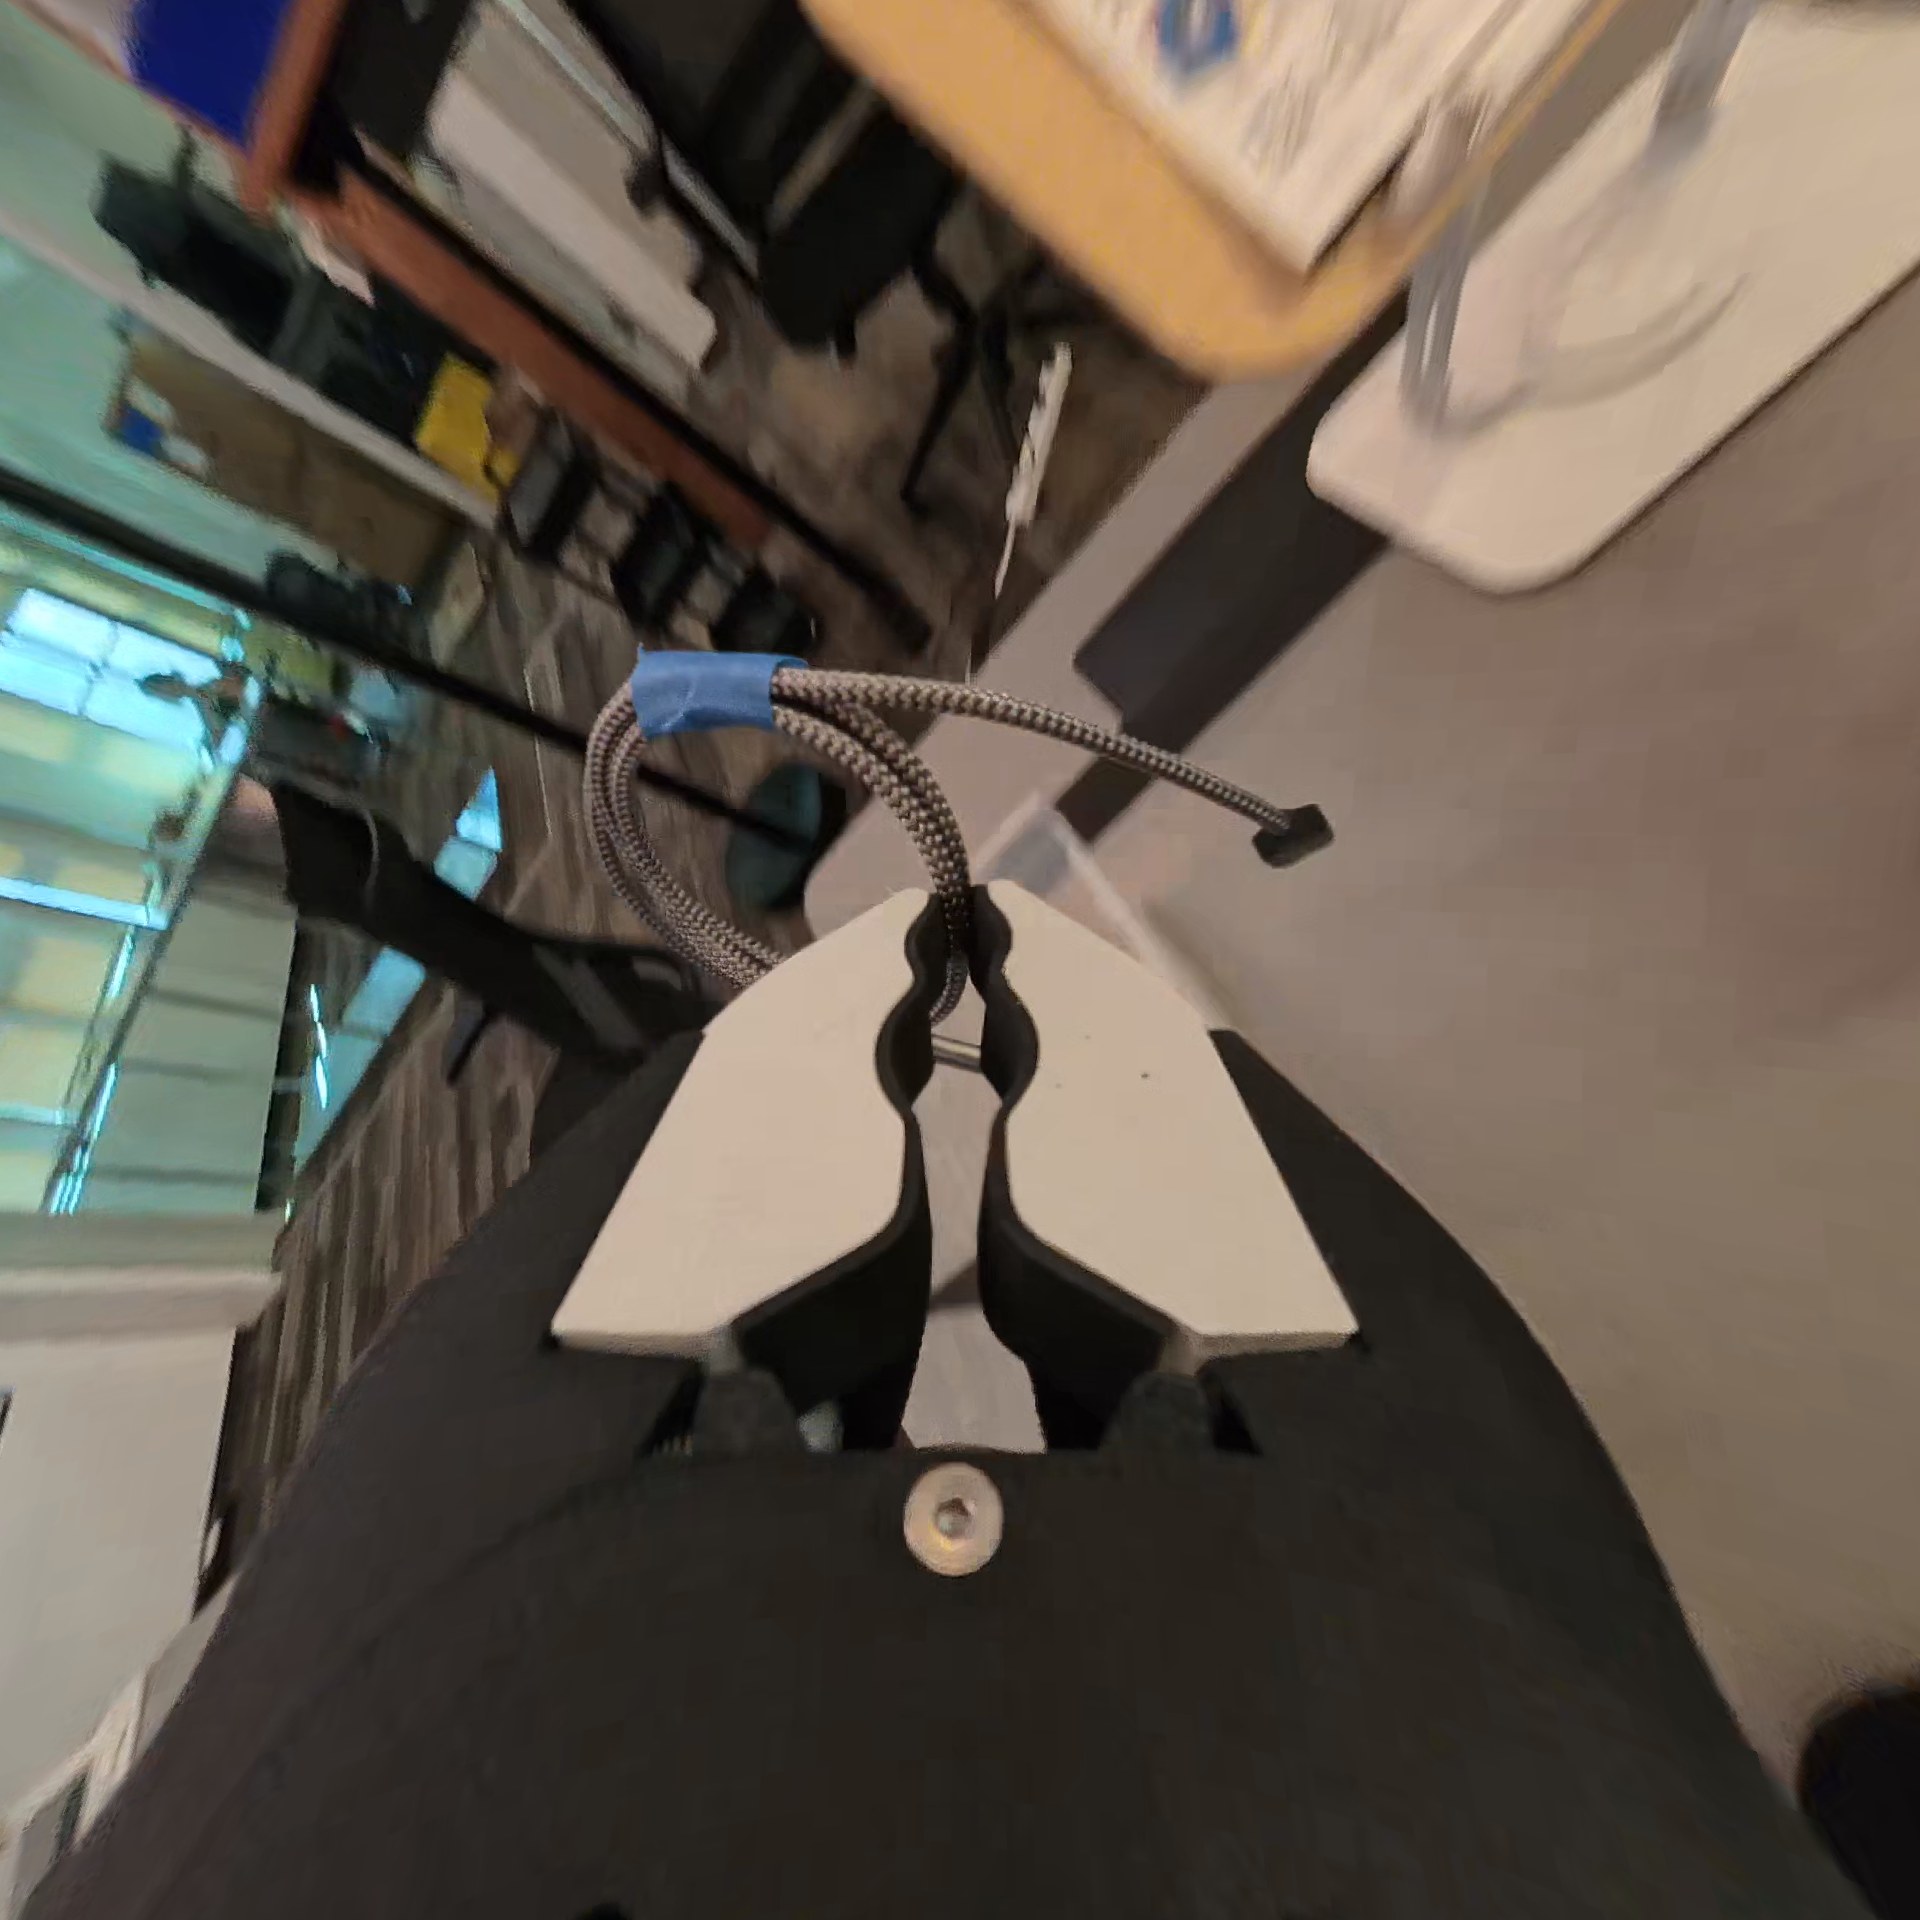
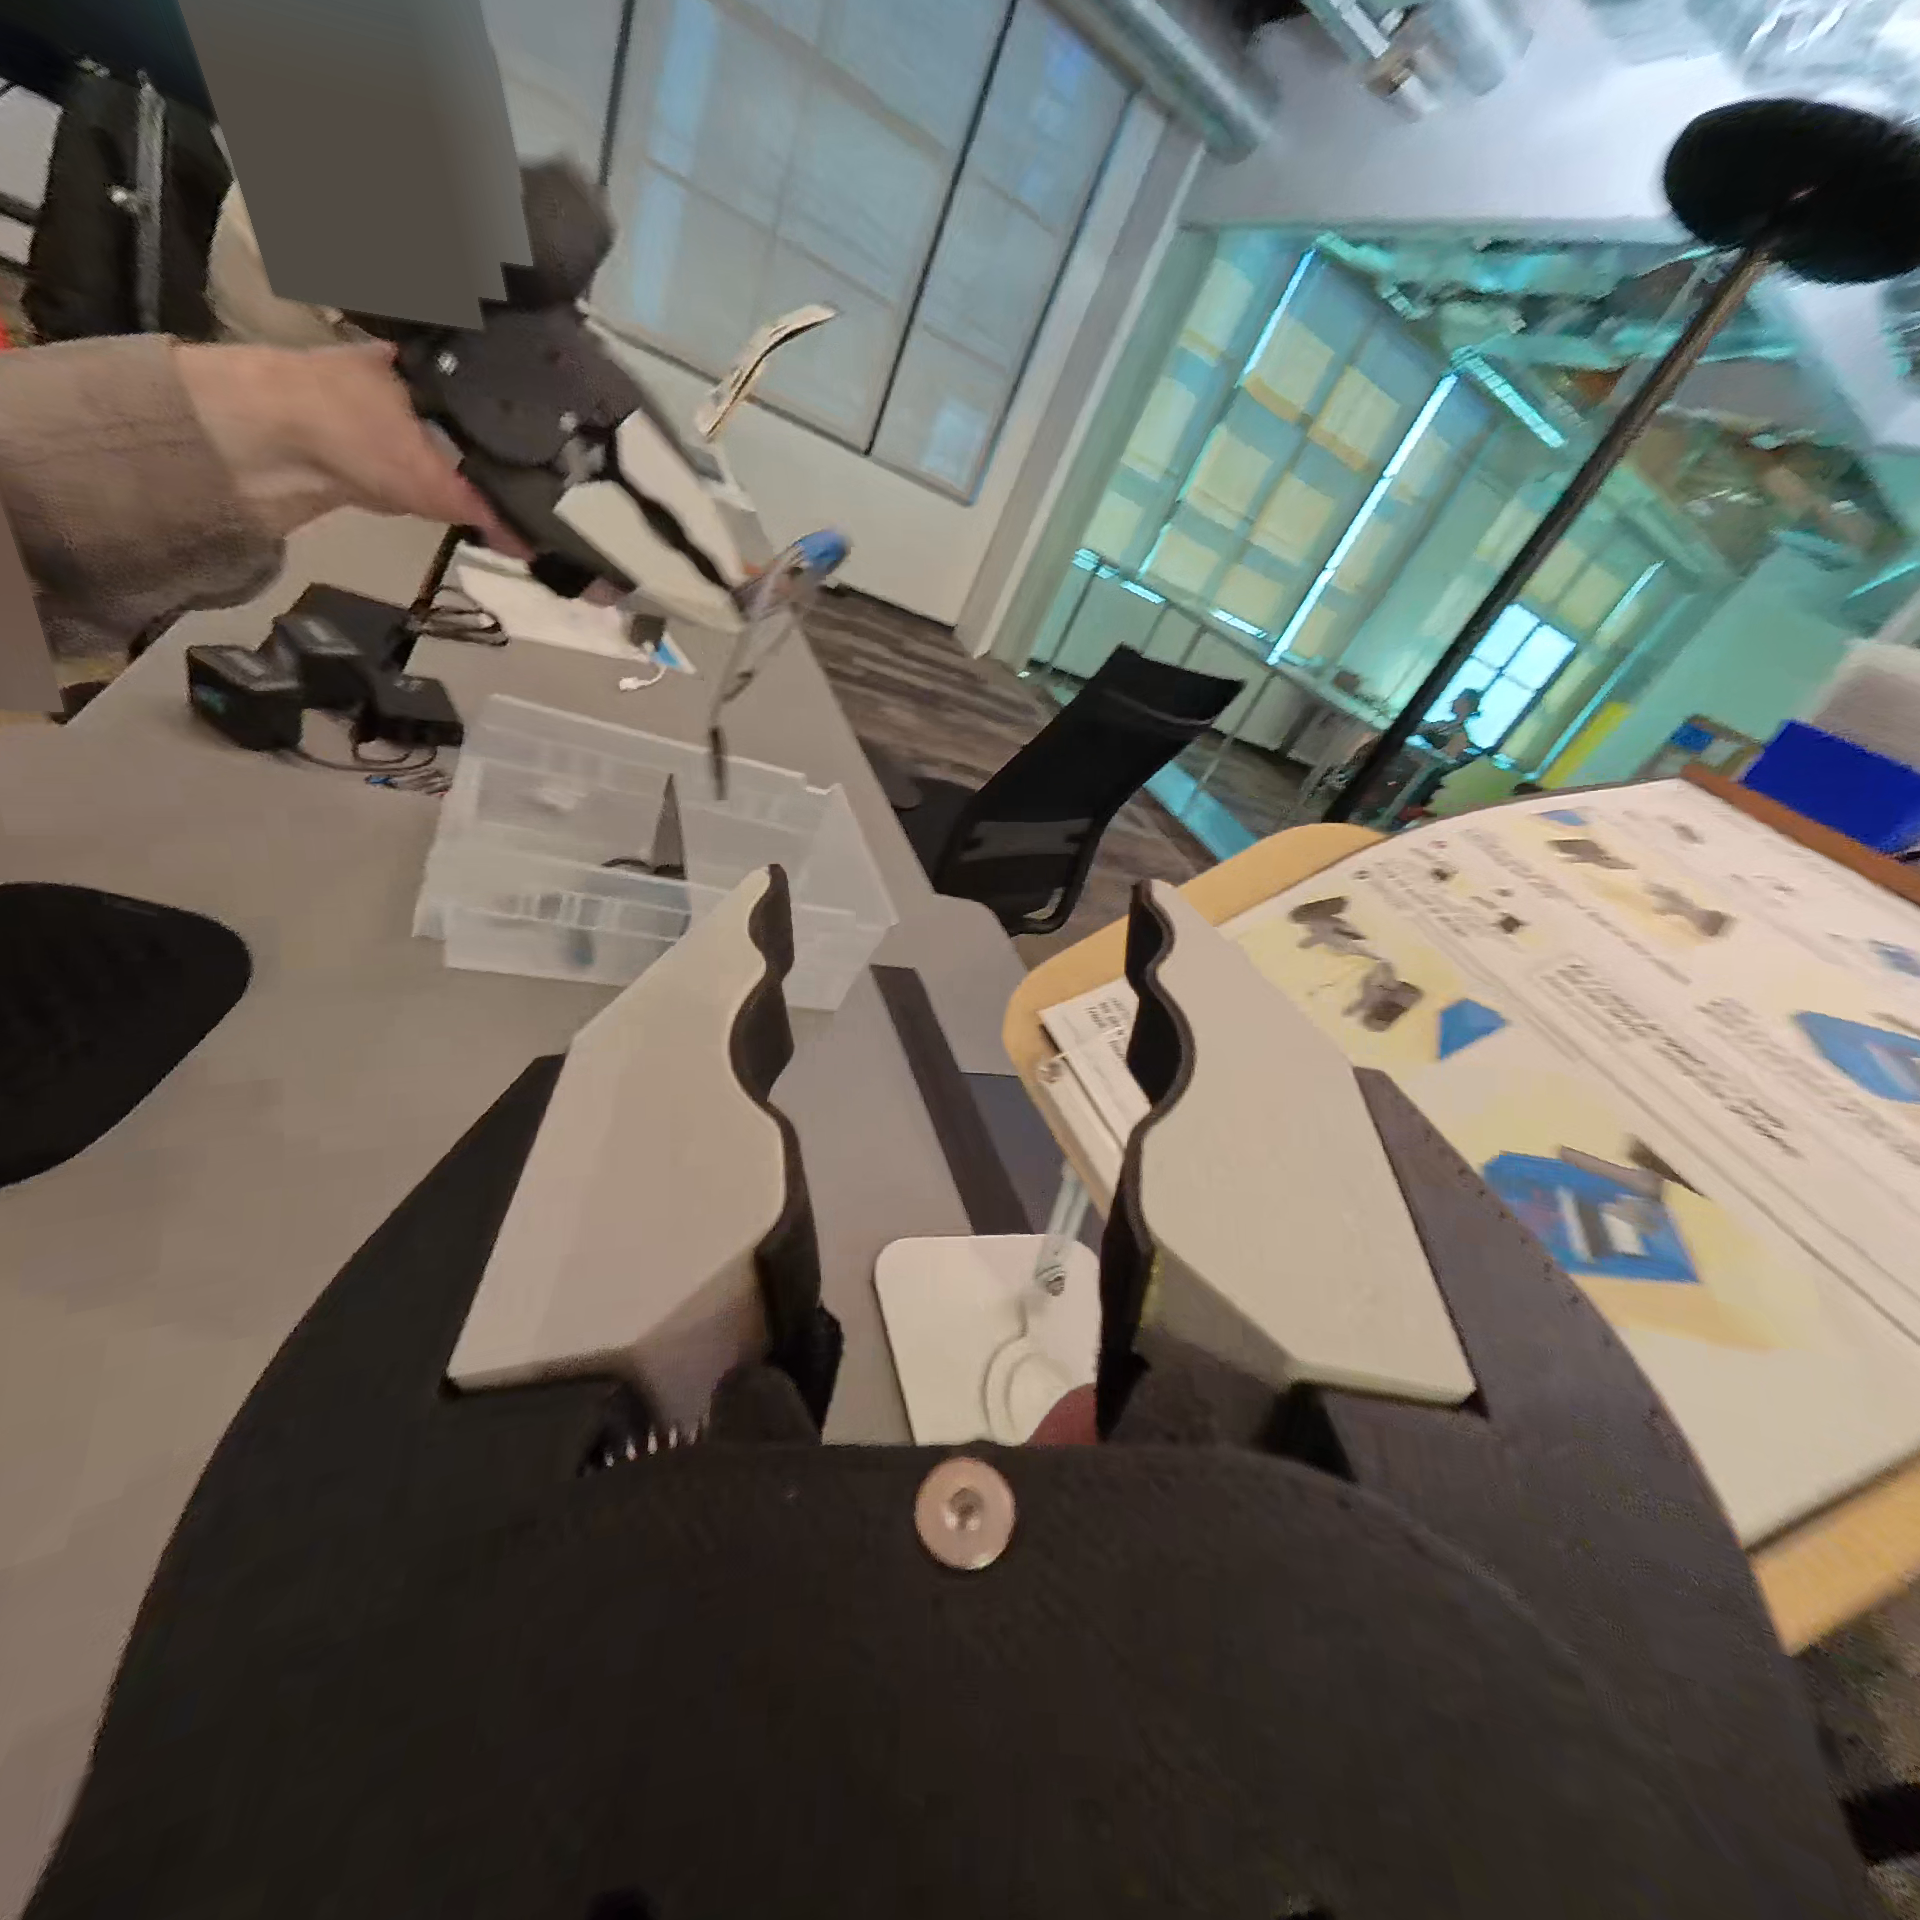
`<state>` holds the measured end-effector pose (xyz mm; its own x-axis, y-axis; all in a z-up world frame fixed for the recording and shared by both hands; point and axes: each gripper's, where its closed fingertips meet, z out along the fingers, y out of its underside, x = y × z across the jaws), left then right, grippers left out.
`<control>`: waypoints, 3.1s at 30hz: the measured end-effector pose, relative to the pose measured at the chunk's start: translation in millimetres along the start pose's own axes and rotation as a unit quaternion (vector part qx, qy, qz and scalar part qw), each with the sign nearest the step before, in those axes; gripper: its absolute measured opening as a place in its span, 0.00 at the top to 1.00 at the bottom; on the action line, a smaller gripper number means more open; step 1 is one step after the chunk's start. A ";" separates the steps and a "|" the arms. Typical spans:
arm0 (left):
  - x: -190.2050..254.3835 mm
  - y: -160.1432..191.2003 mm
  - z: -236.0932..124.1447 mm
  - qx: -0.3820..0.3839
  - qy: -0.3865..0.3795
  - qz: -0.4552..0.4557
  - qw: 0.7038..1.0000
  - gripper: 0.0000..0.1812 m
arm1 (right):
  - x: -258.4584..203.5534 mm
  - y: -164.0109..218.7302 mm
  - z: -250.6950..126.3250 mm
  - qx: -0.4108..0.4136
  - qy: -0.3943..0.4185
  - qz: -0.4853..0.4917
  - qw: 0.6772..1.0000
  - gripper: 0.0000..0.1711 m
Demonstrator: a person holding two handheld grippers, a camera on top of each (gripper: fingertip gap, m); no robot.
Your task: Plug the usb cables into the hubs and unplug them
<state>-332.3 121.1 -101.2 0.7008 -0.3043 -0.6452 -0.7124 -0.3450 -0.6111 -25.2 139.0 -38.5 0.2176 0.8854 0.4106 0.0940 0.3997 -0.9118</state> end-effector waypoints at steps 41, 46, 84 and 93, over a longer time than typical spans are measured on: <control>101.2 -153.7 67.1 0.259 0.100 -0.077 0.958 0.84 | -27.9 92.5 78.7 0.017 -0.173 0.232 0.957 0.98; 121.4 -167.0 36.8 0.325 0.127 0.014 0.937 0.80 | -43.9 96.0 64.8 0.008 -0.262 0.299 0.917 0.98; 180.9 -181.7 37.1 0.355 0.308 -0.041 0.882 0.99 | -30.5 67.5 46.5 0.064 -0.132 0.005 0.989 0.87; 190.8 -183.3 35.6 0.368 0.349 -0.060 0.860 0.98 | -29.9 70.1 42.6 0.069 -0.151 0.029 0.986 0.93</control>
<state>-69.3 157.9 -128.5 0.4390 -0.8532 -0.2817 -0.2845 0.1654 -0.9443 -66.4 150.6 -114.6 -0.0819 0.9299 0.3586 -0.0486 0.3556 -0.9334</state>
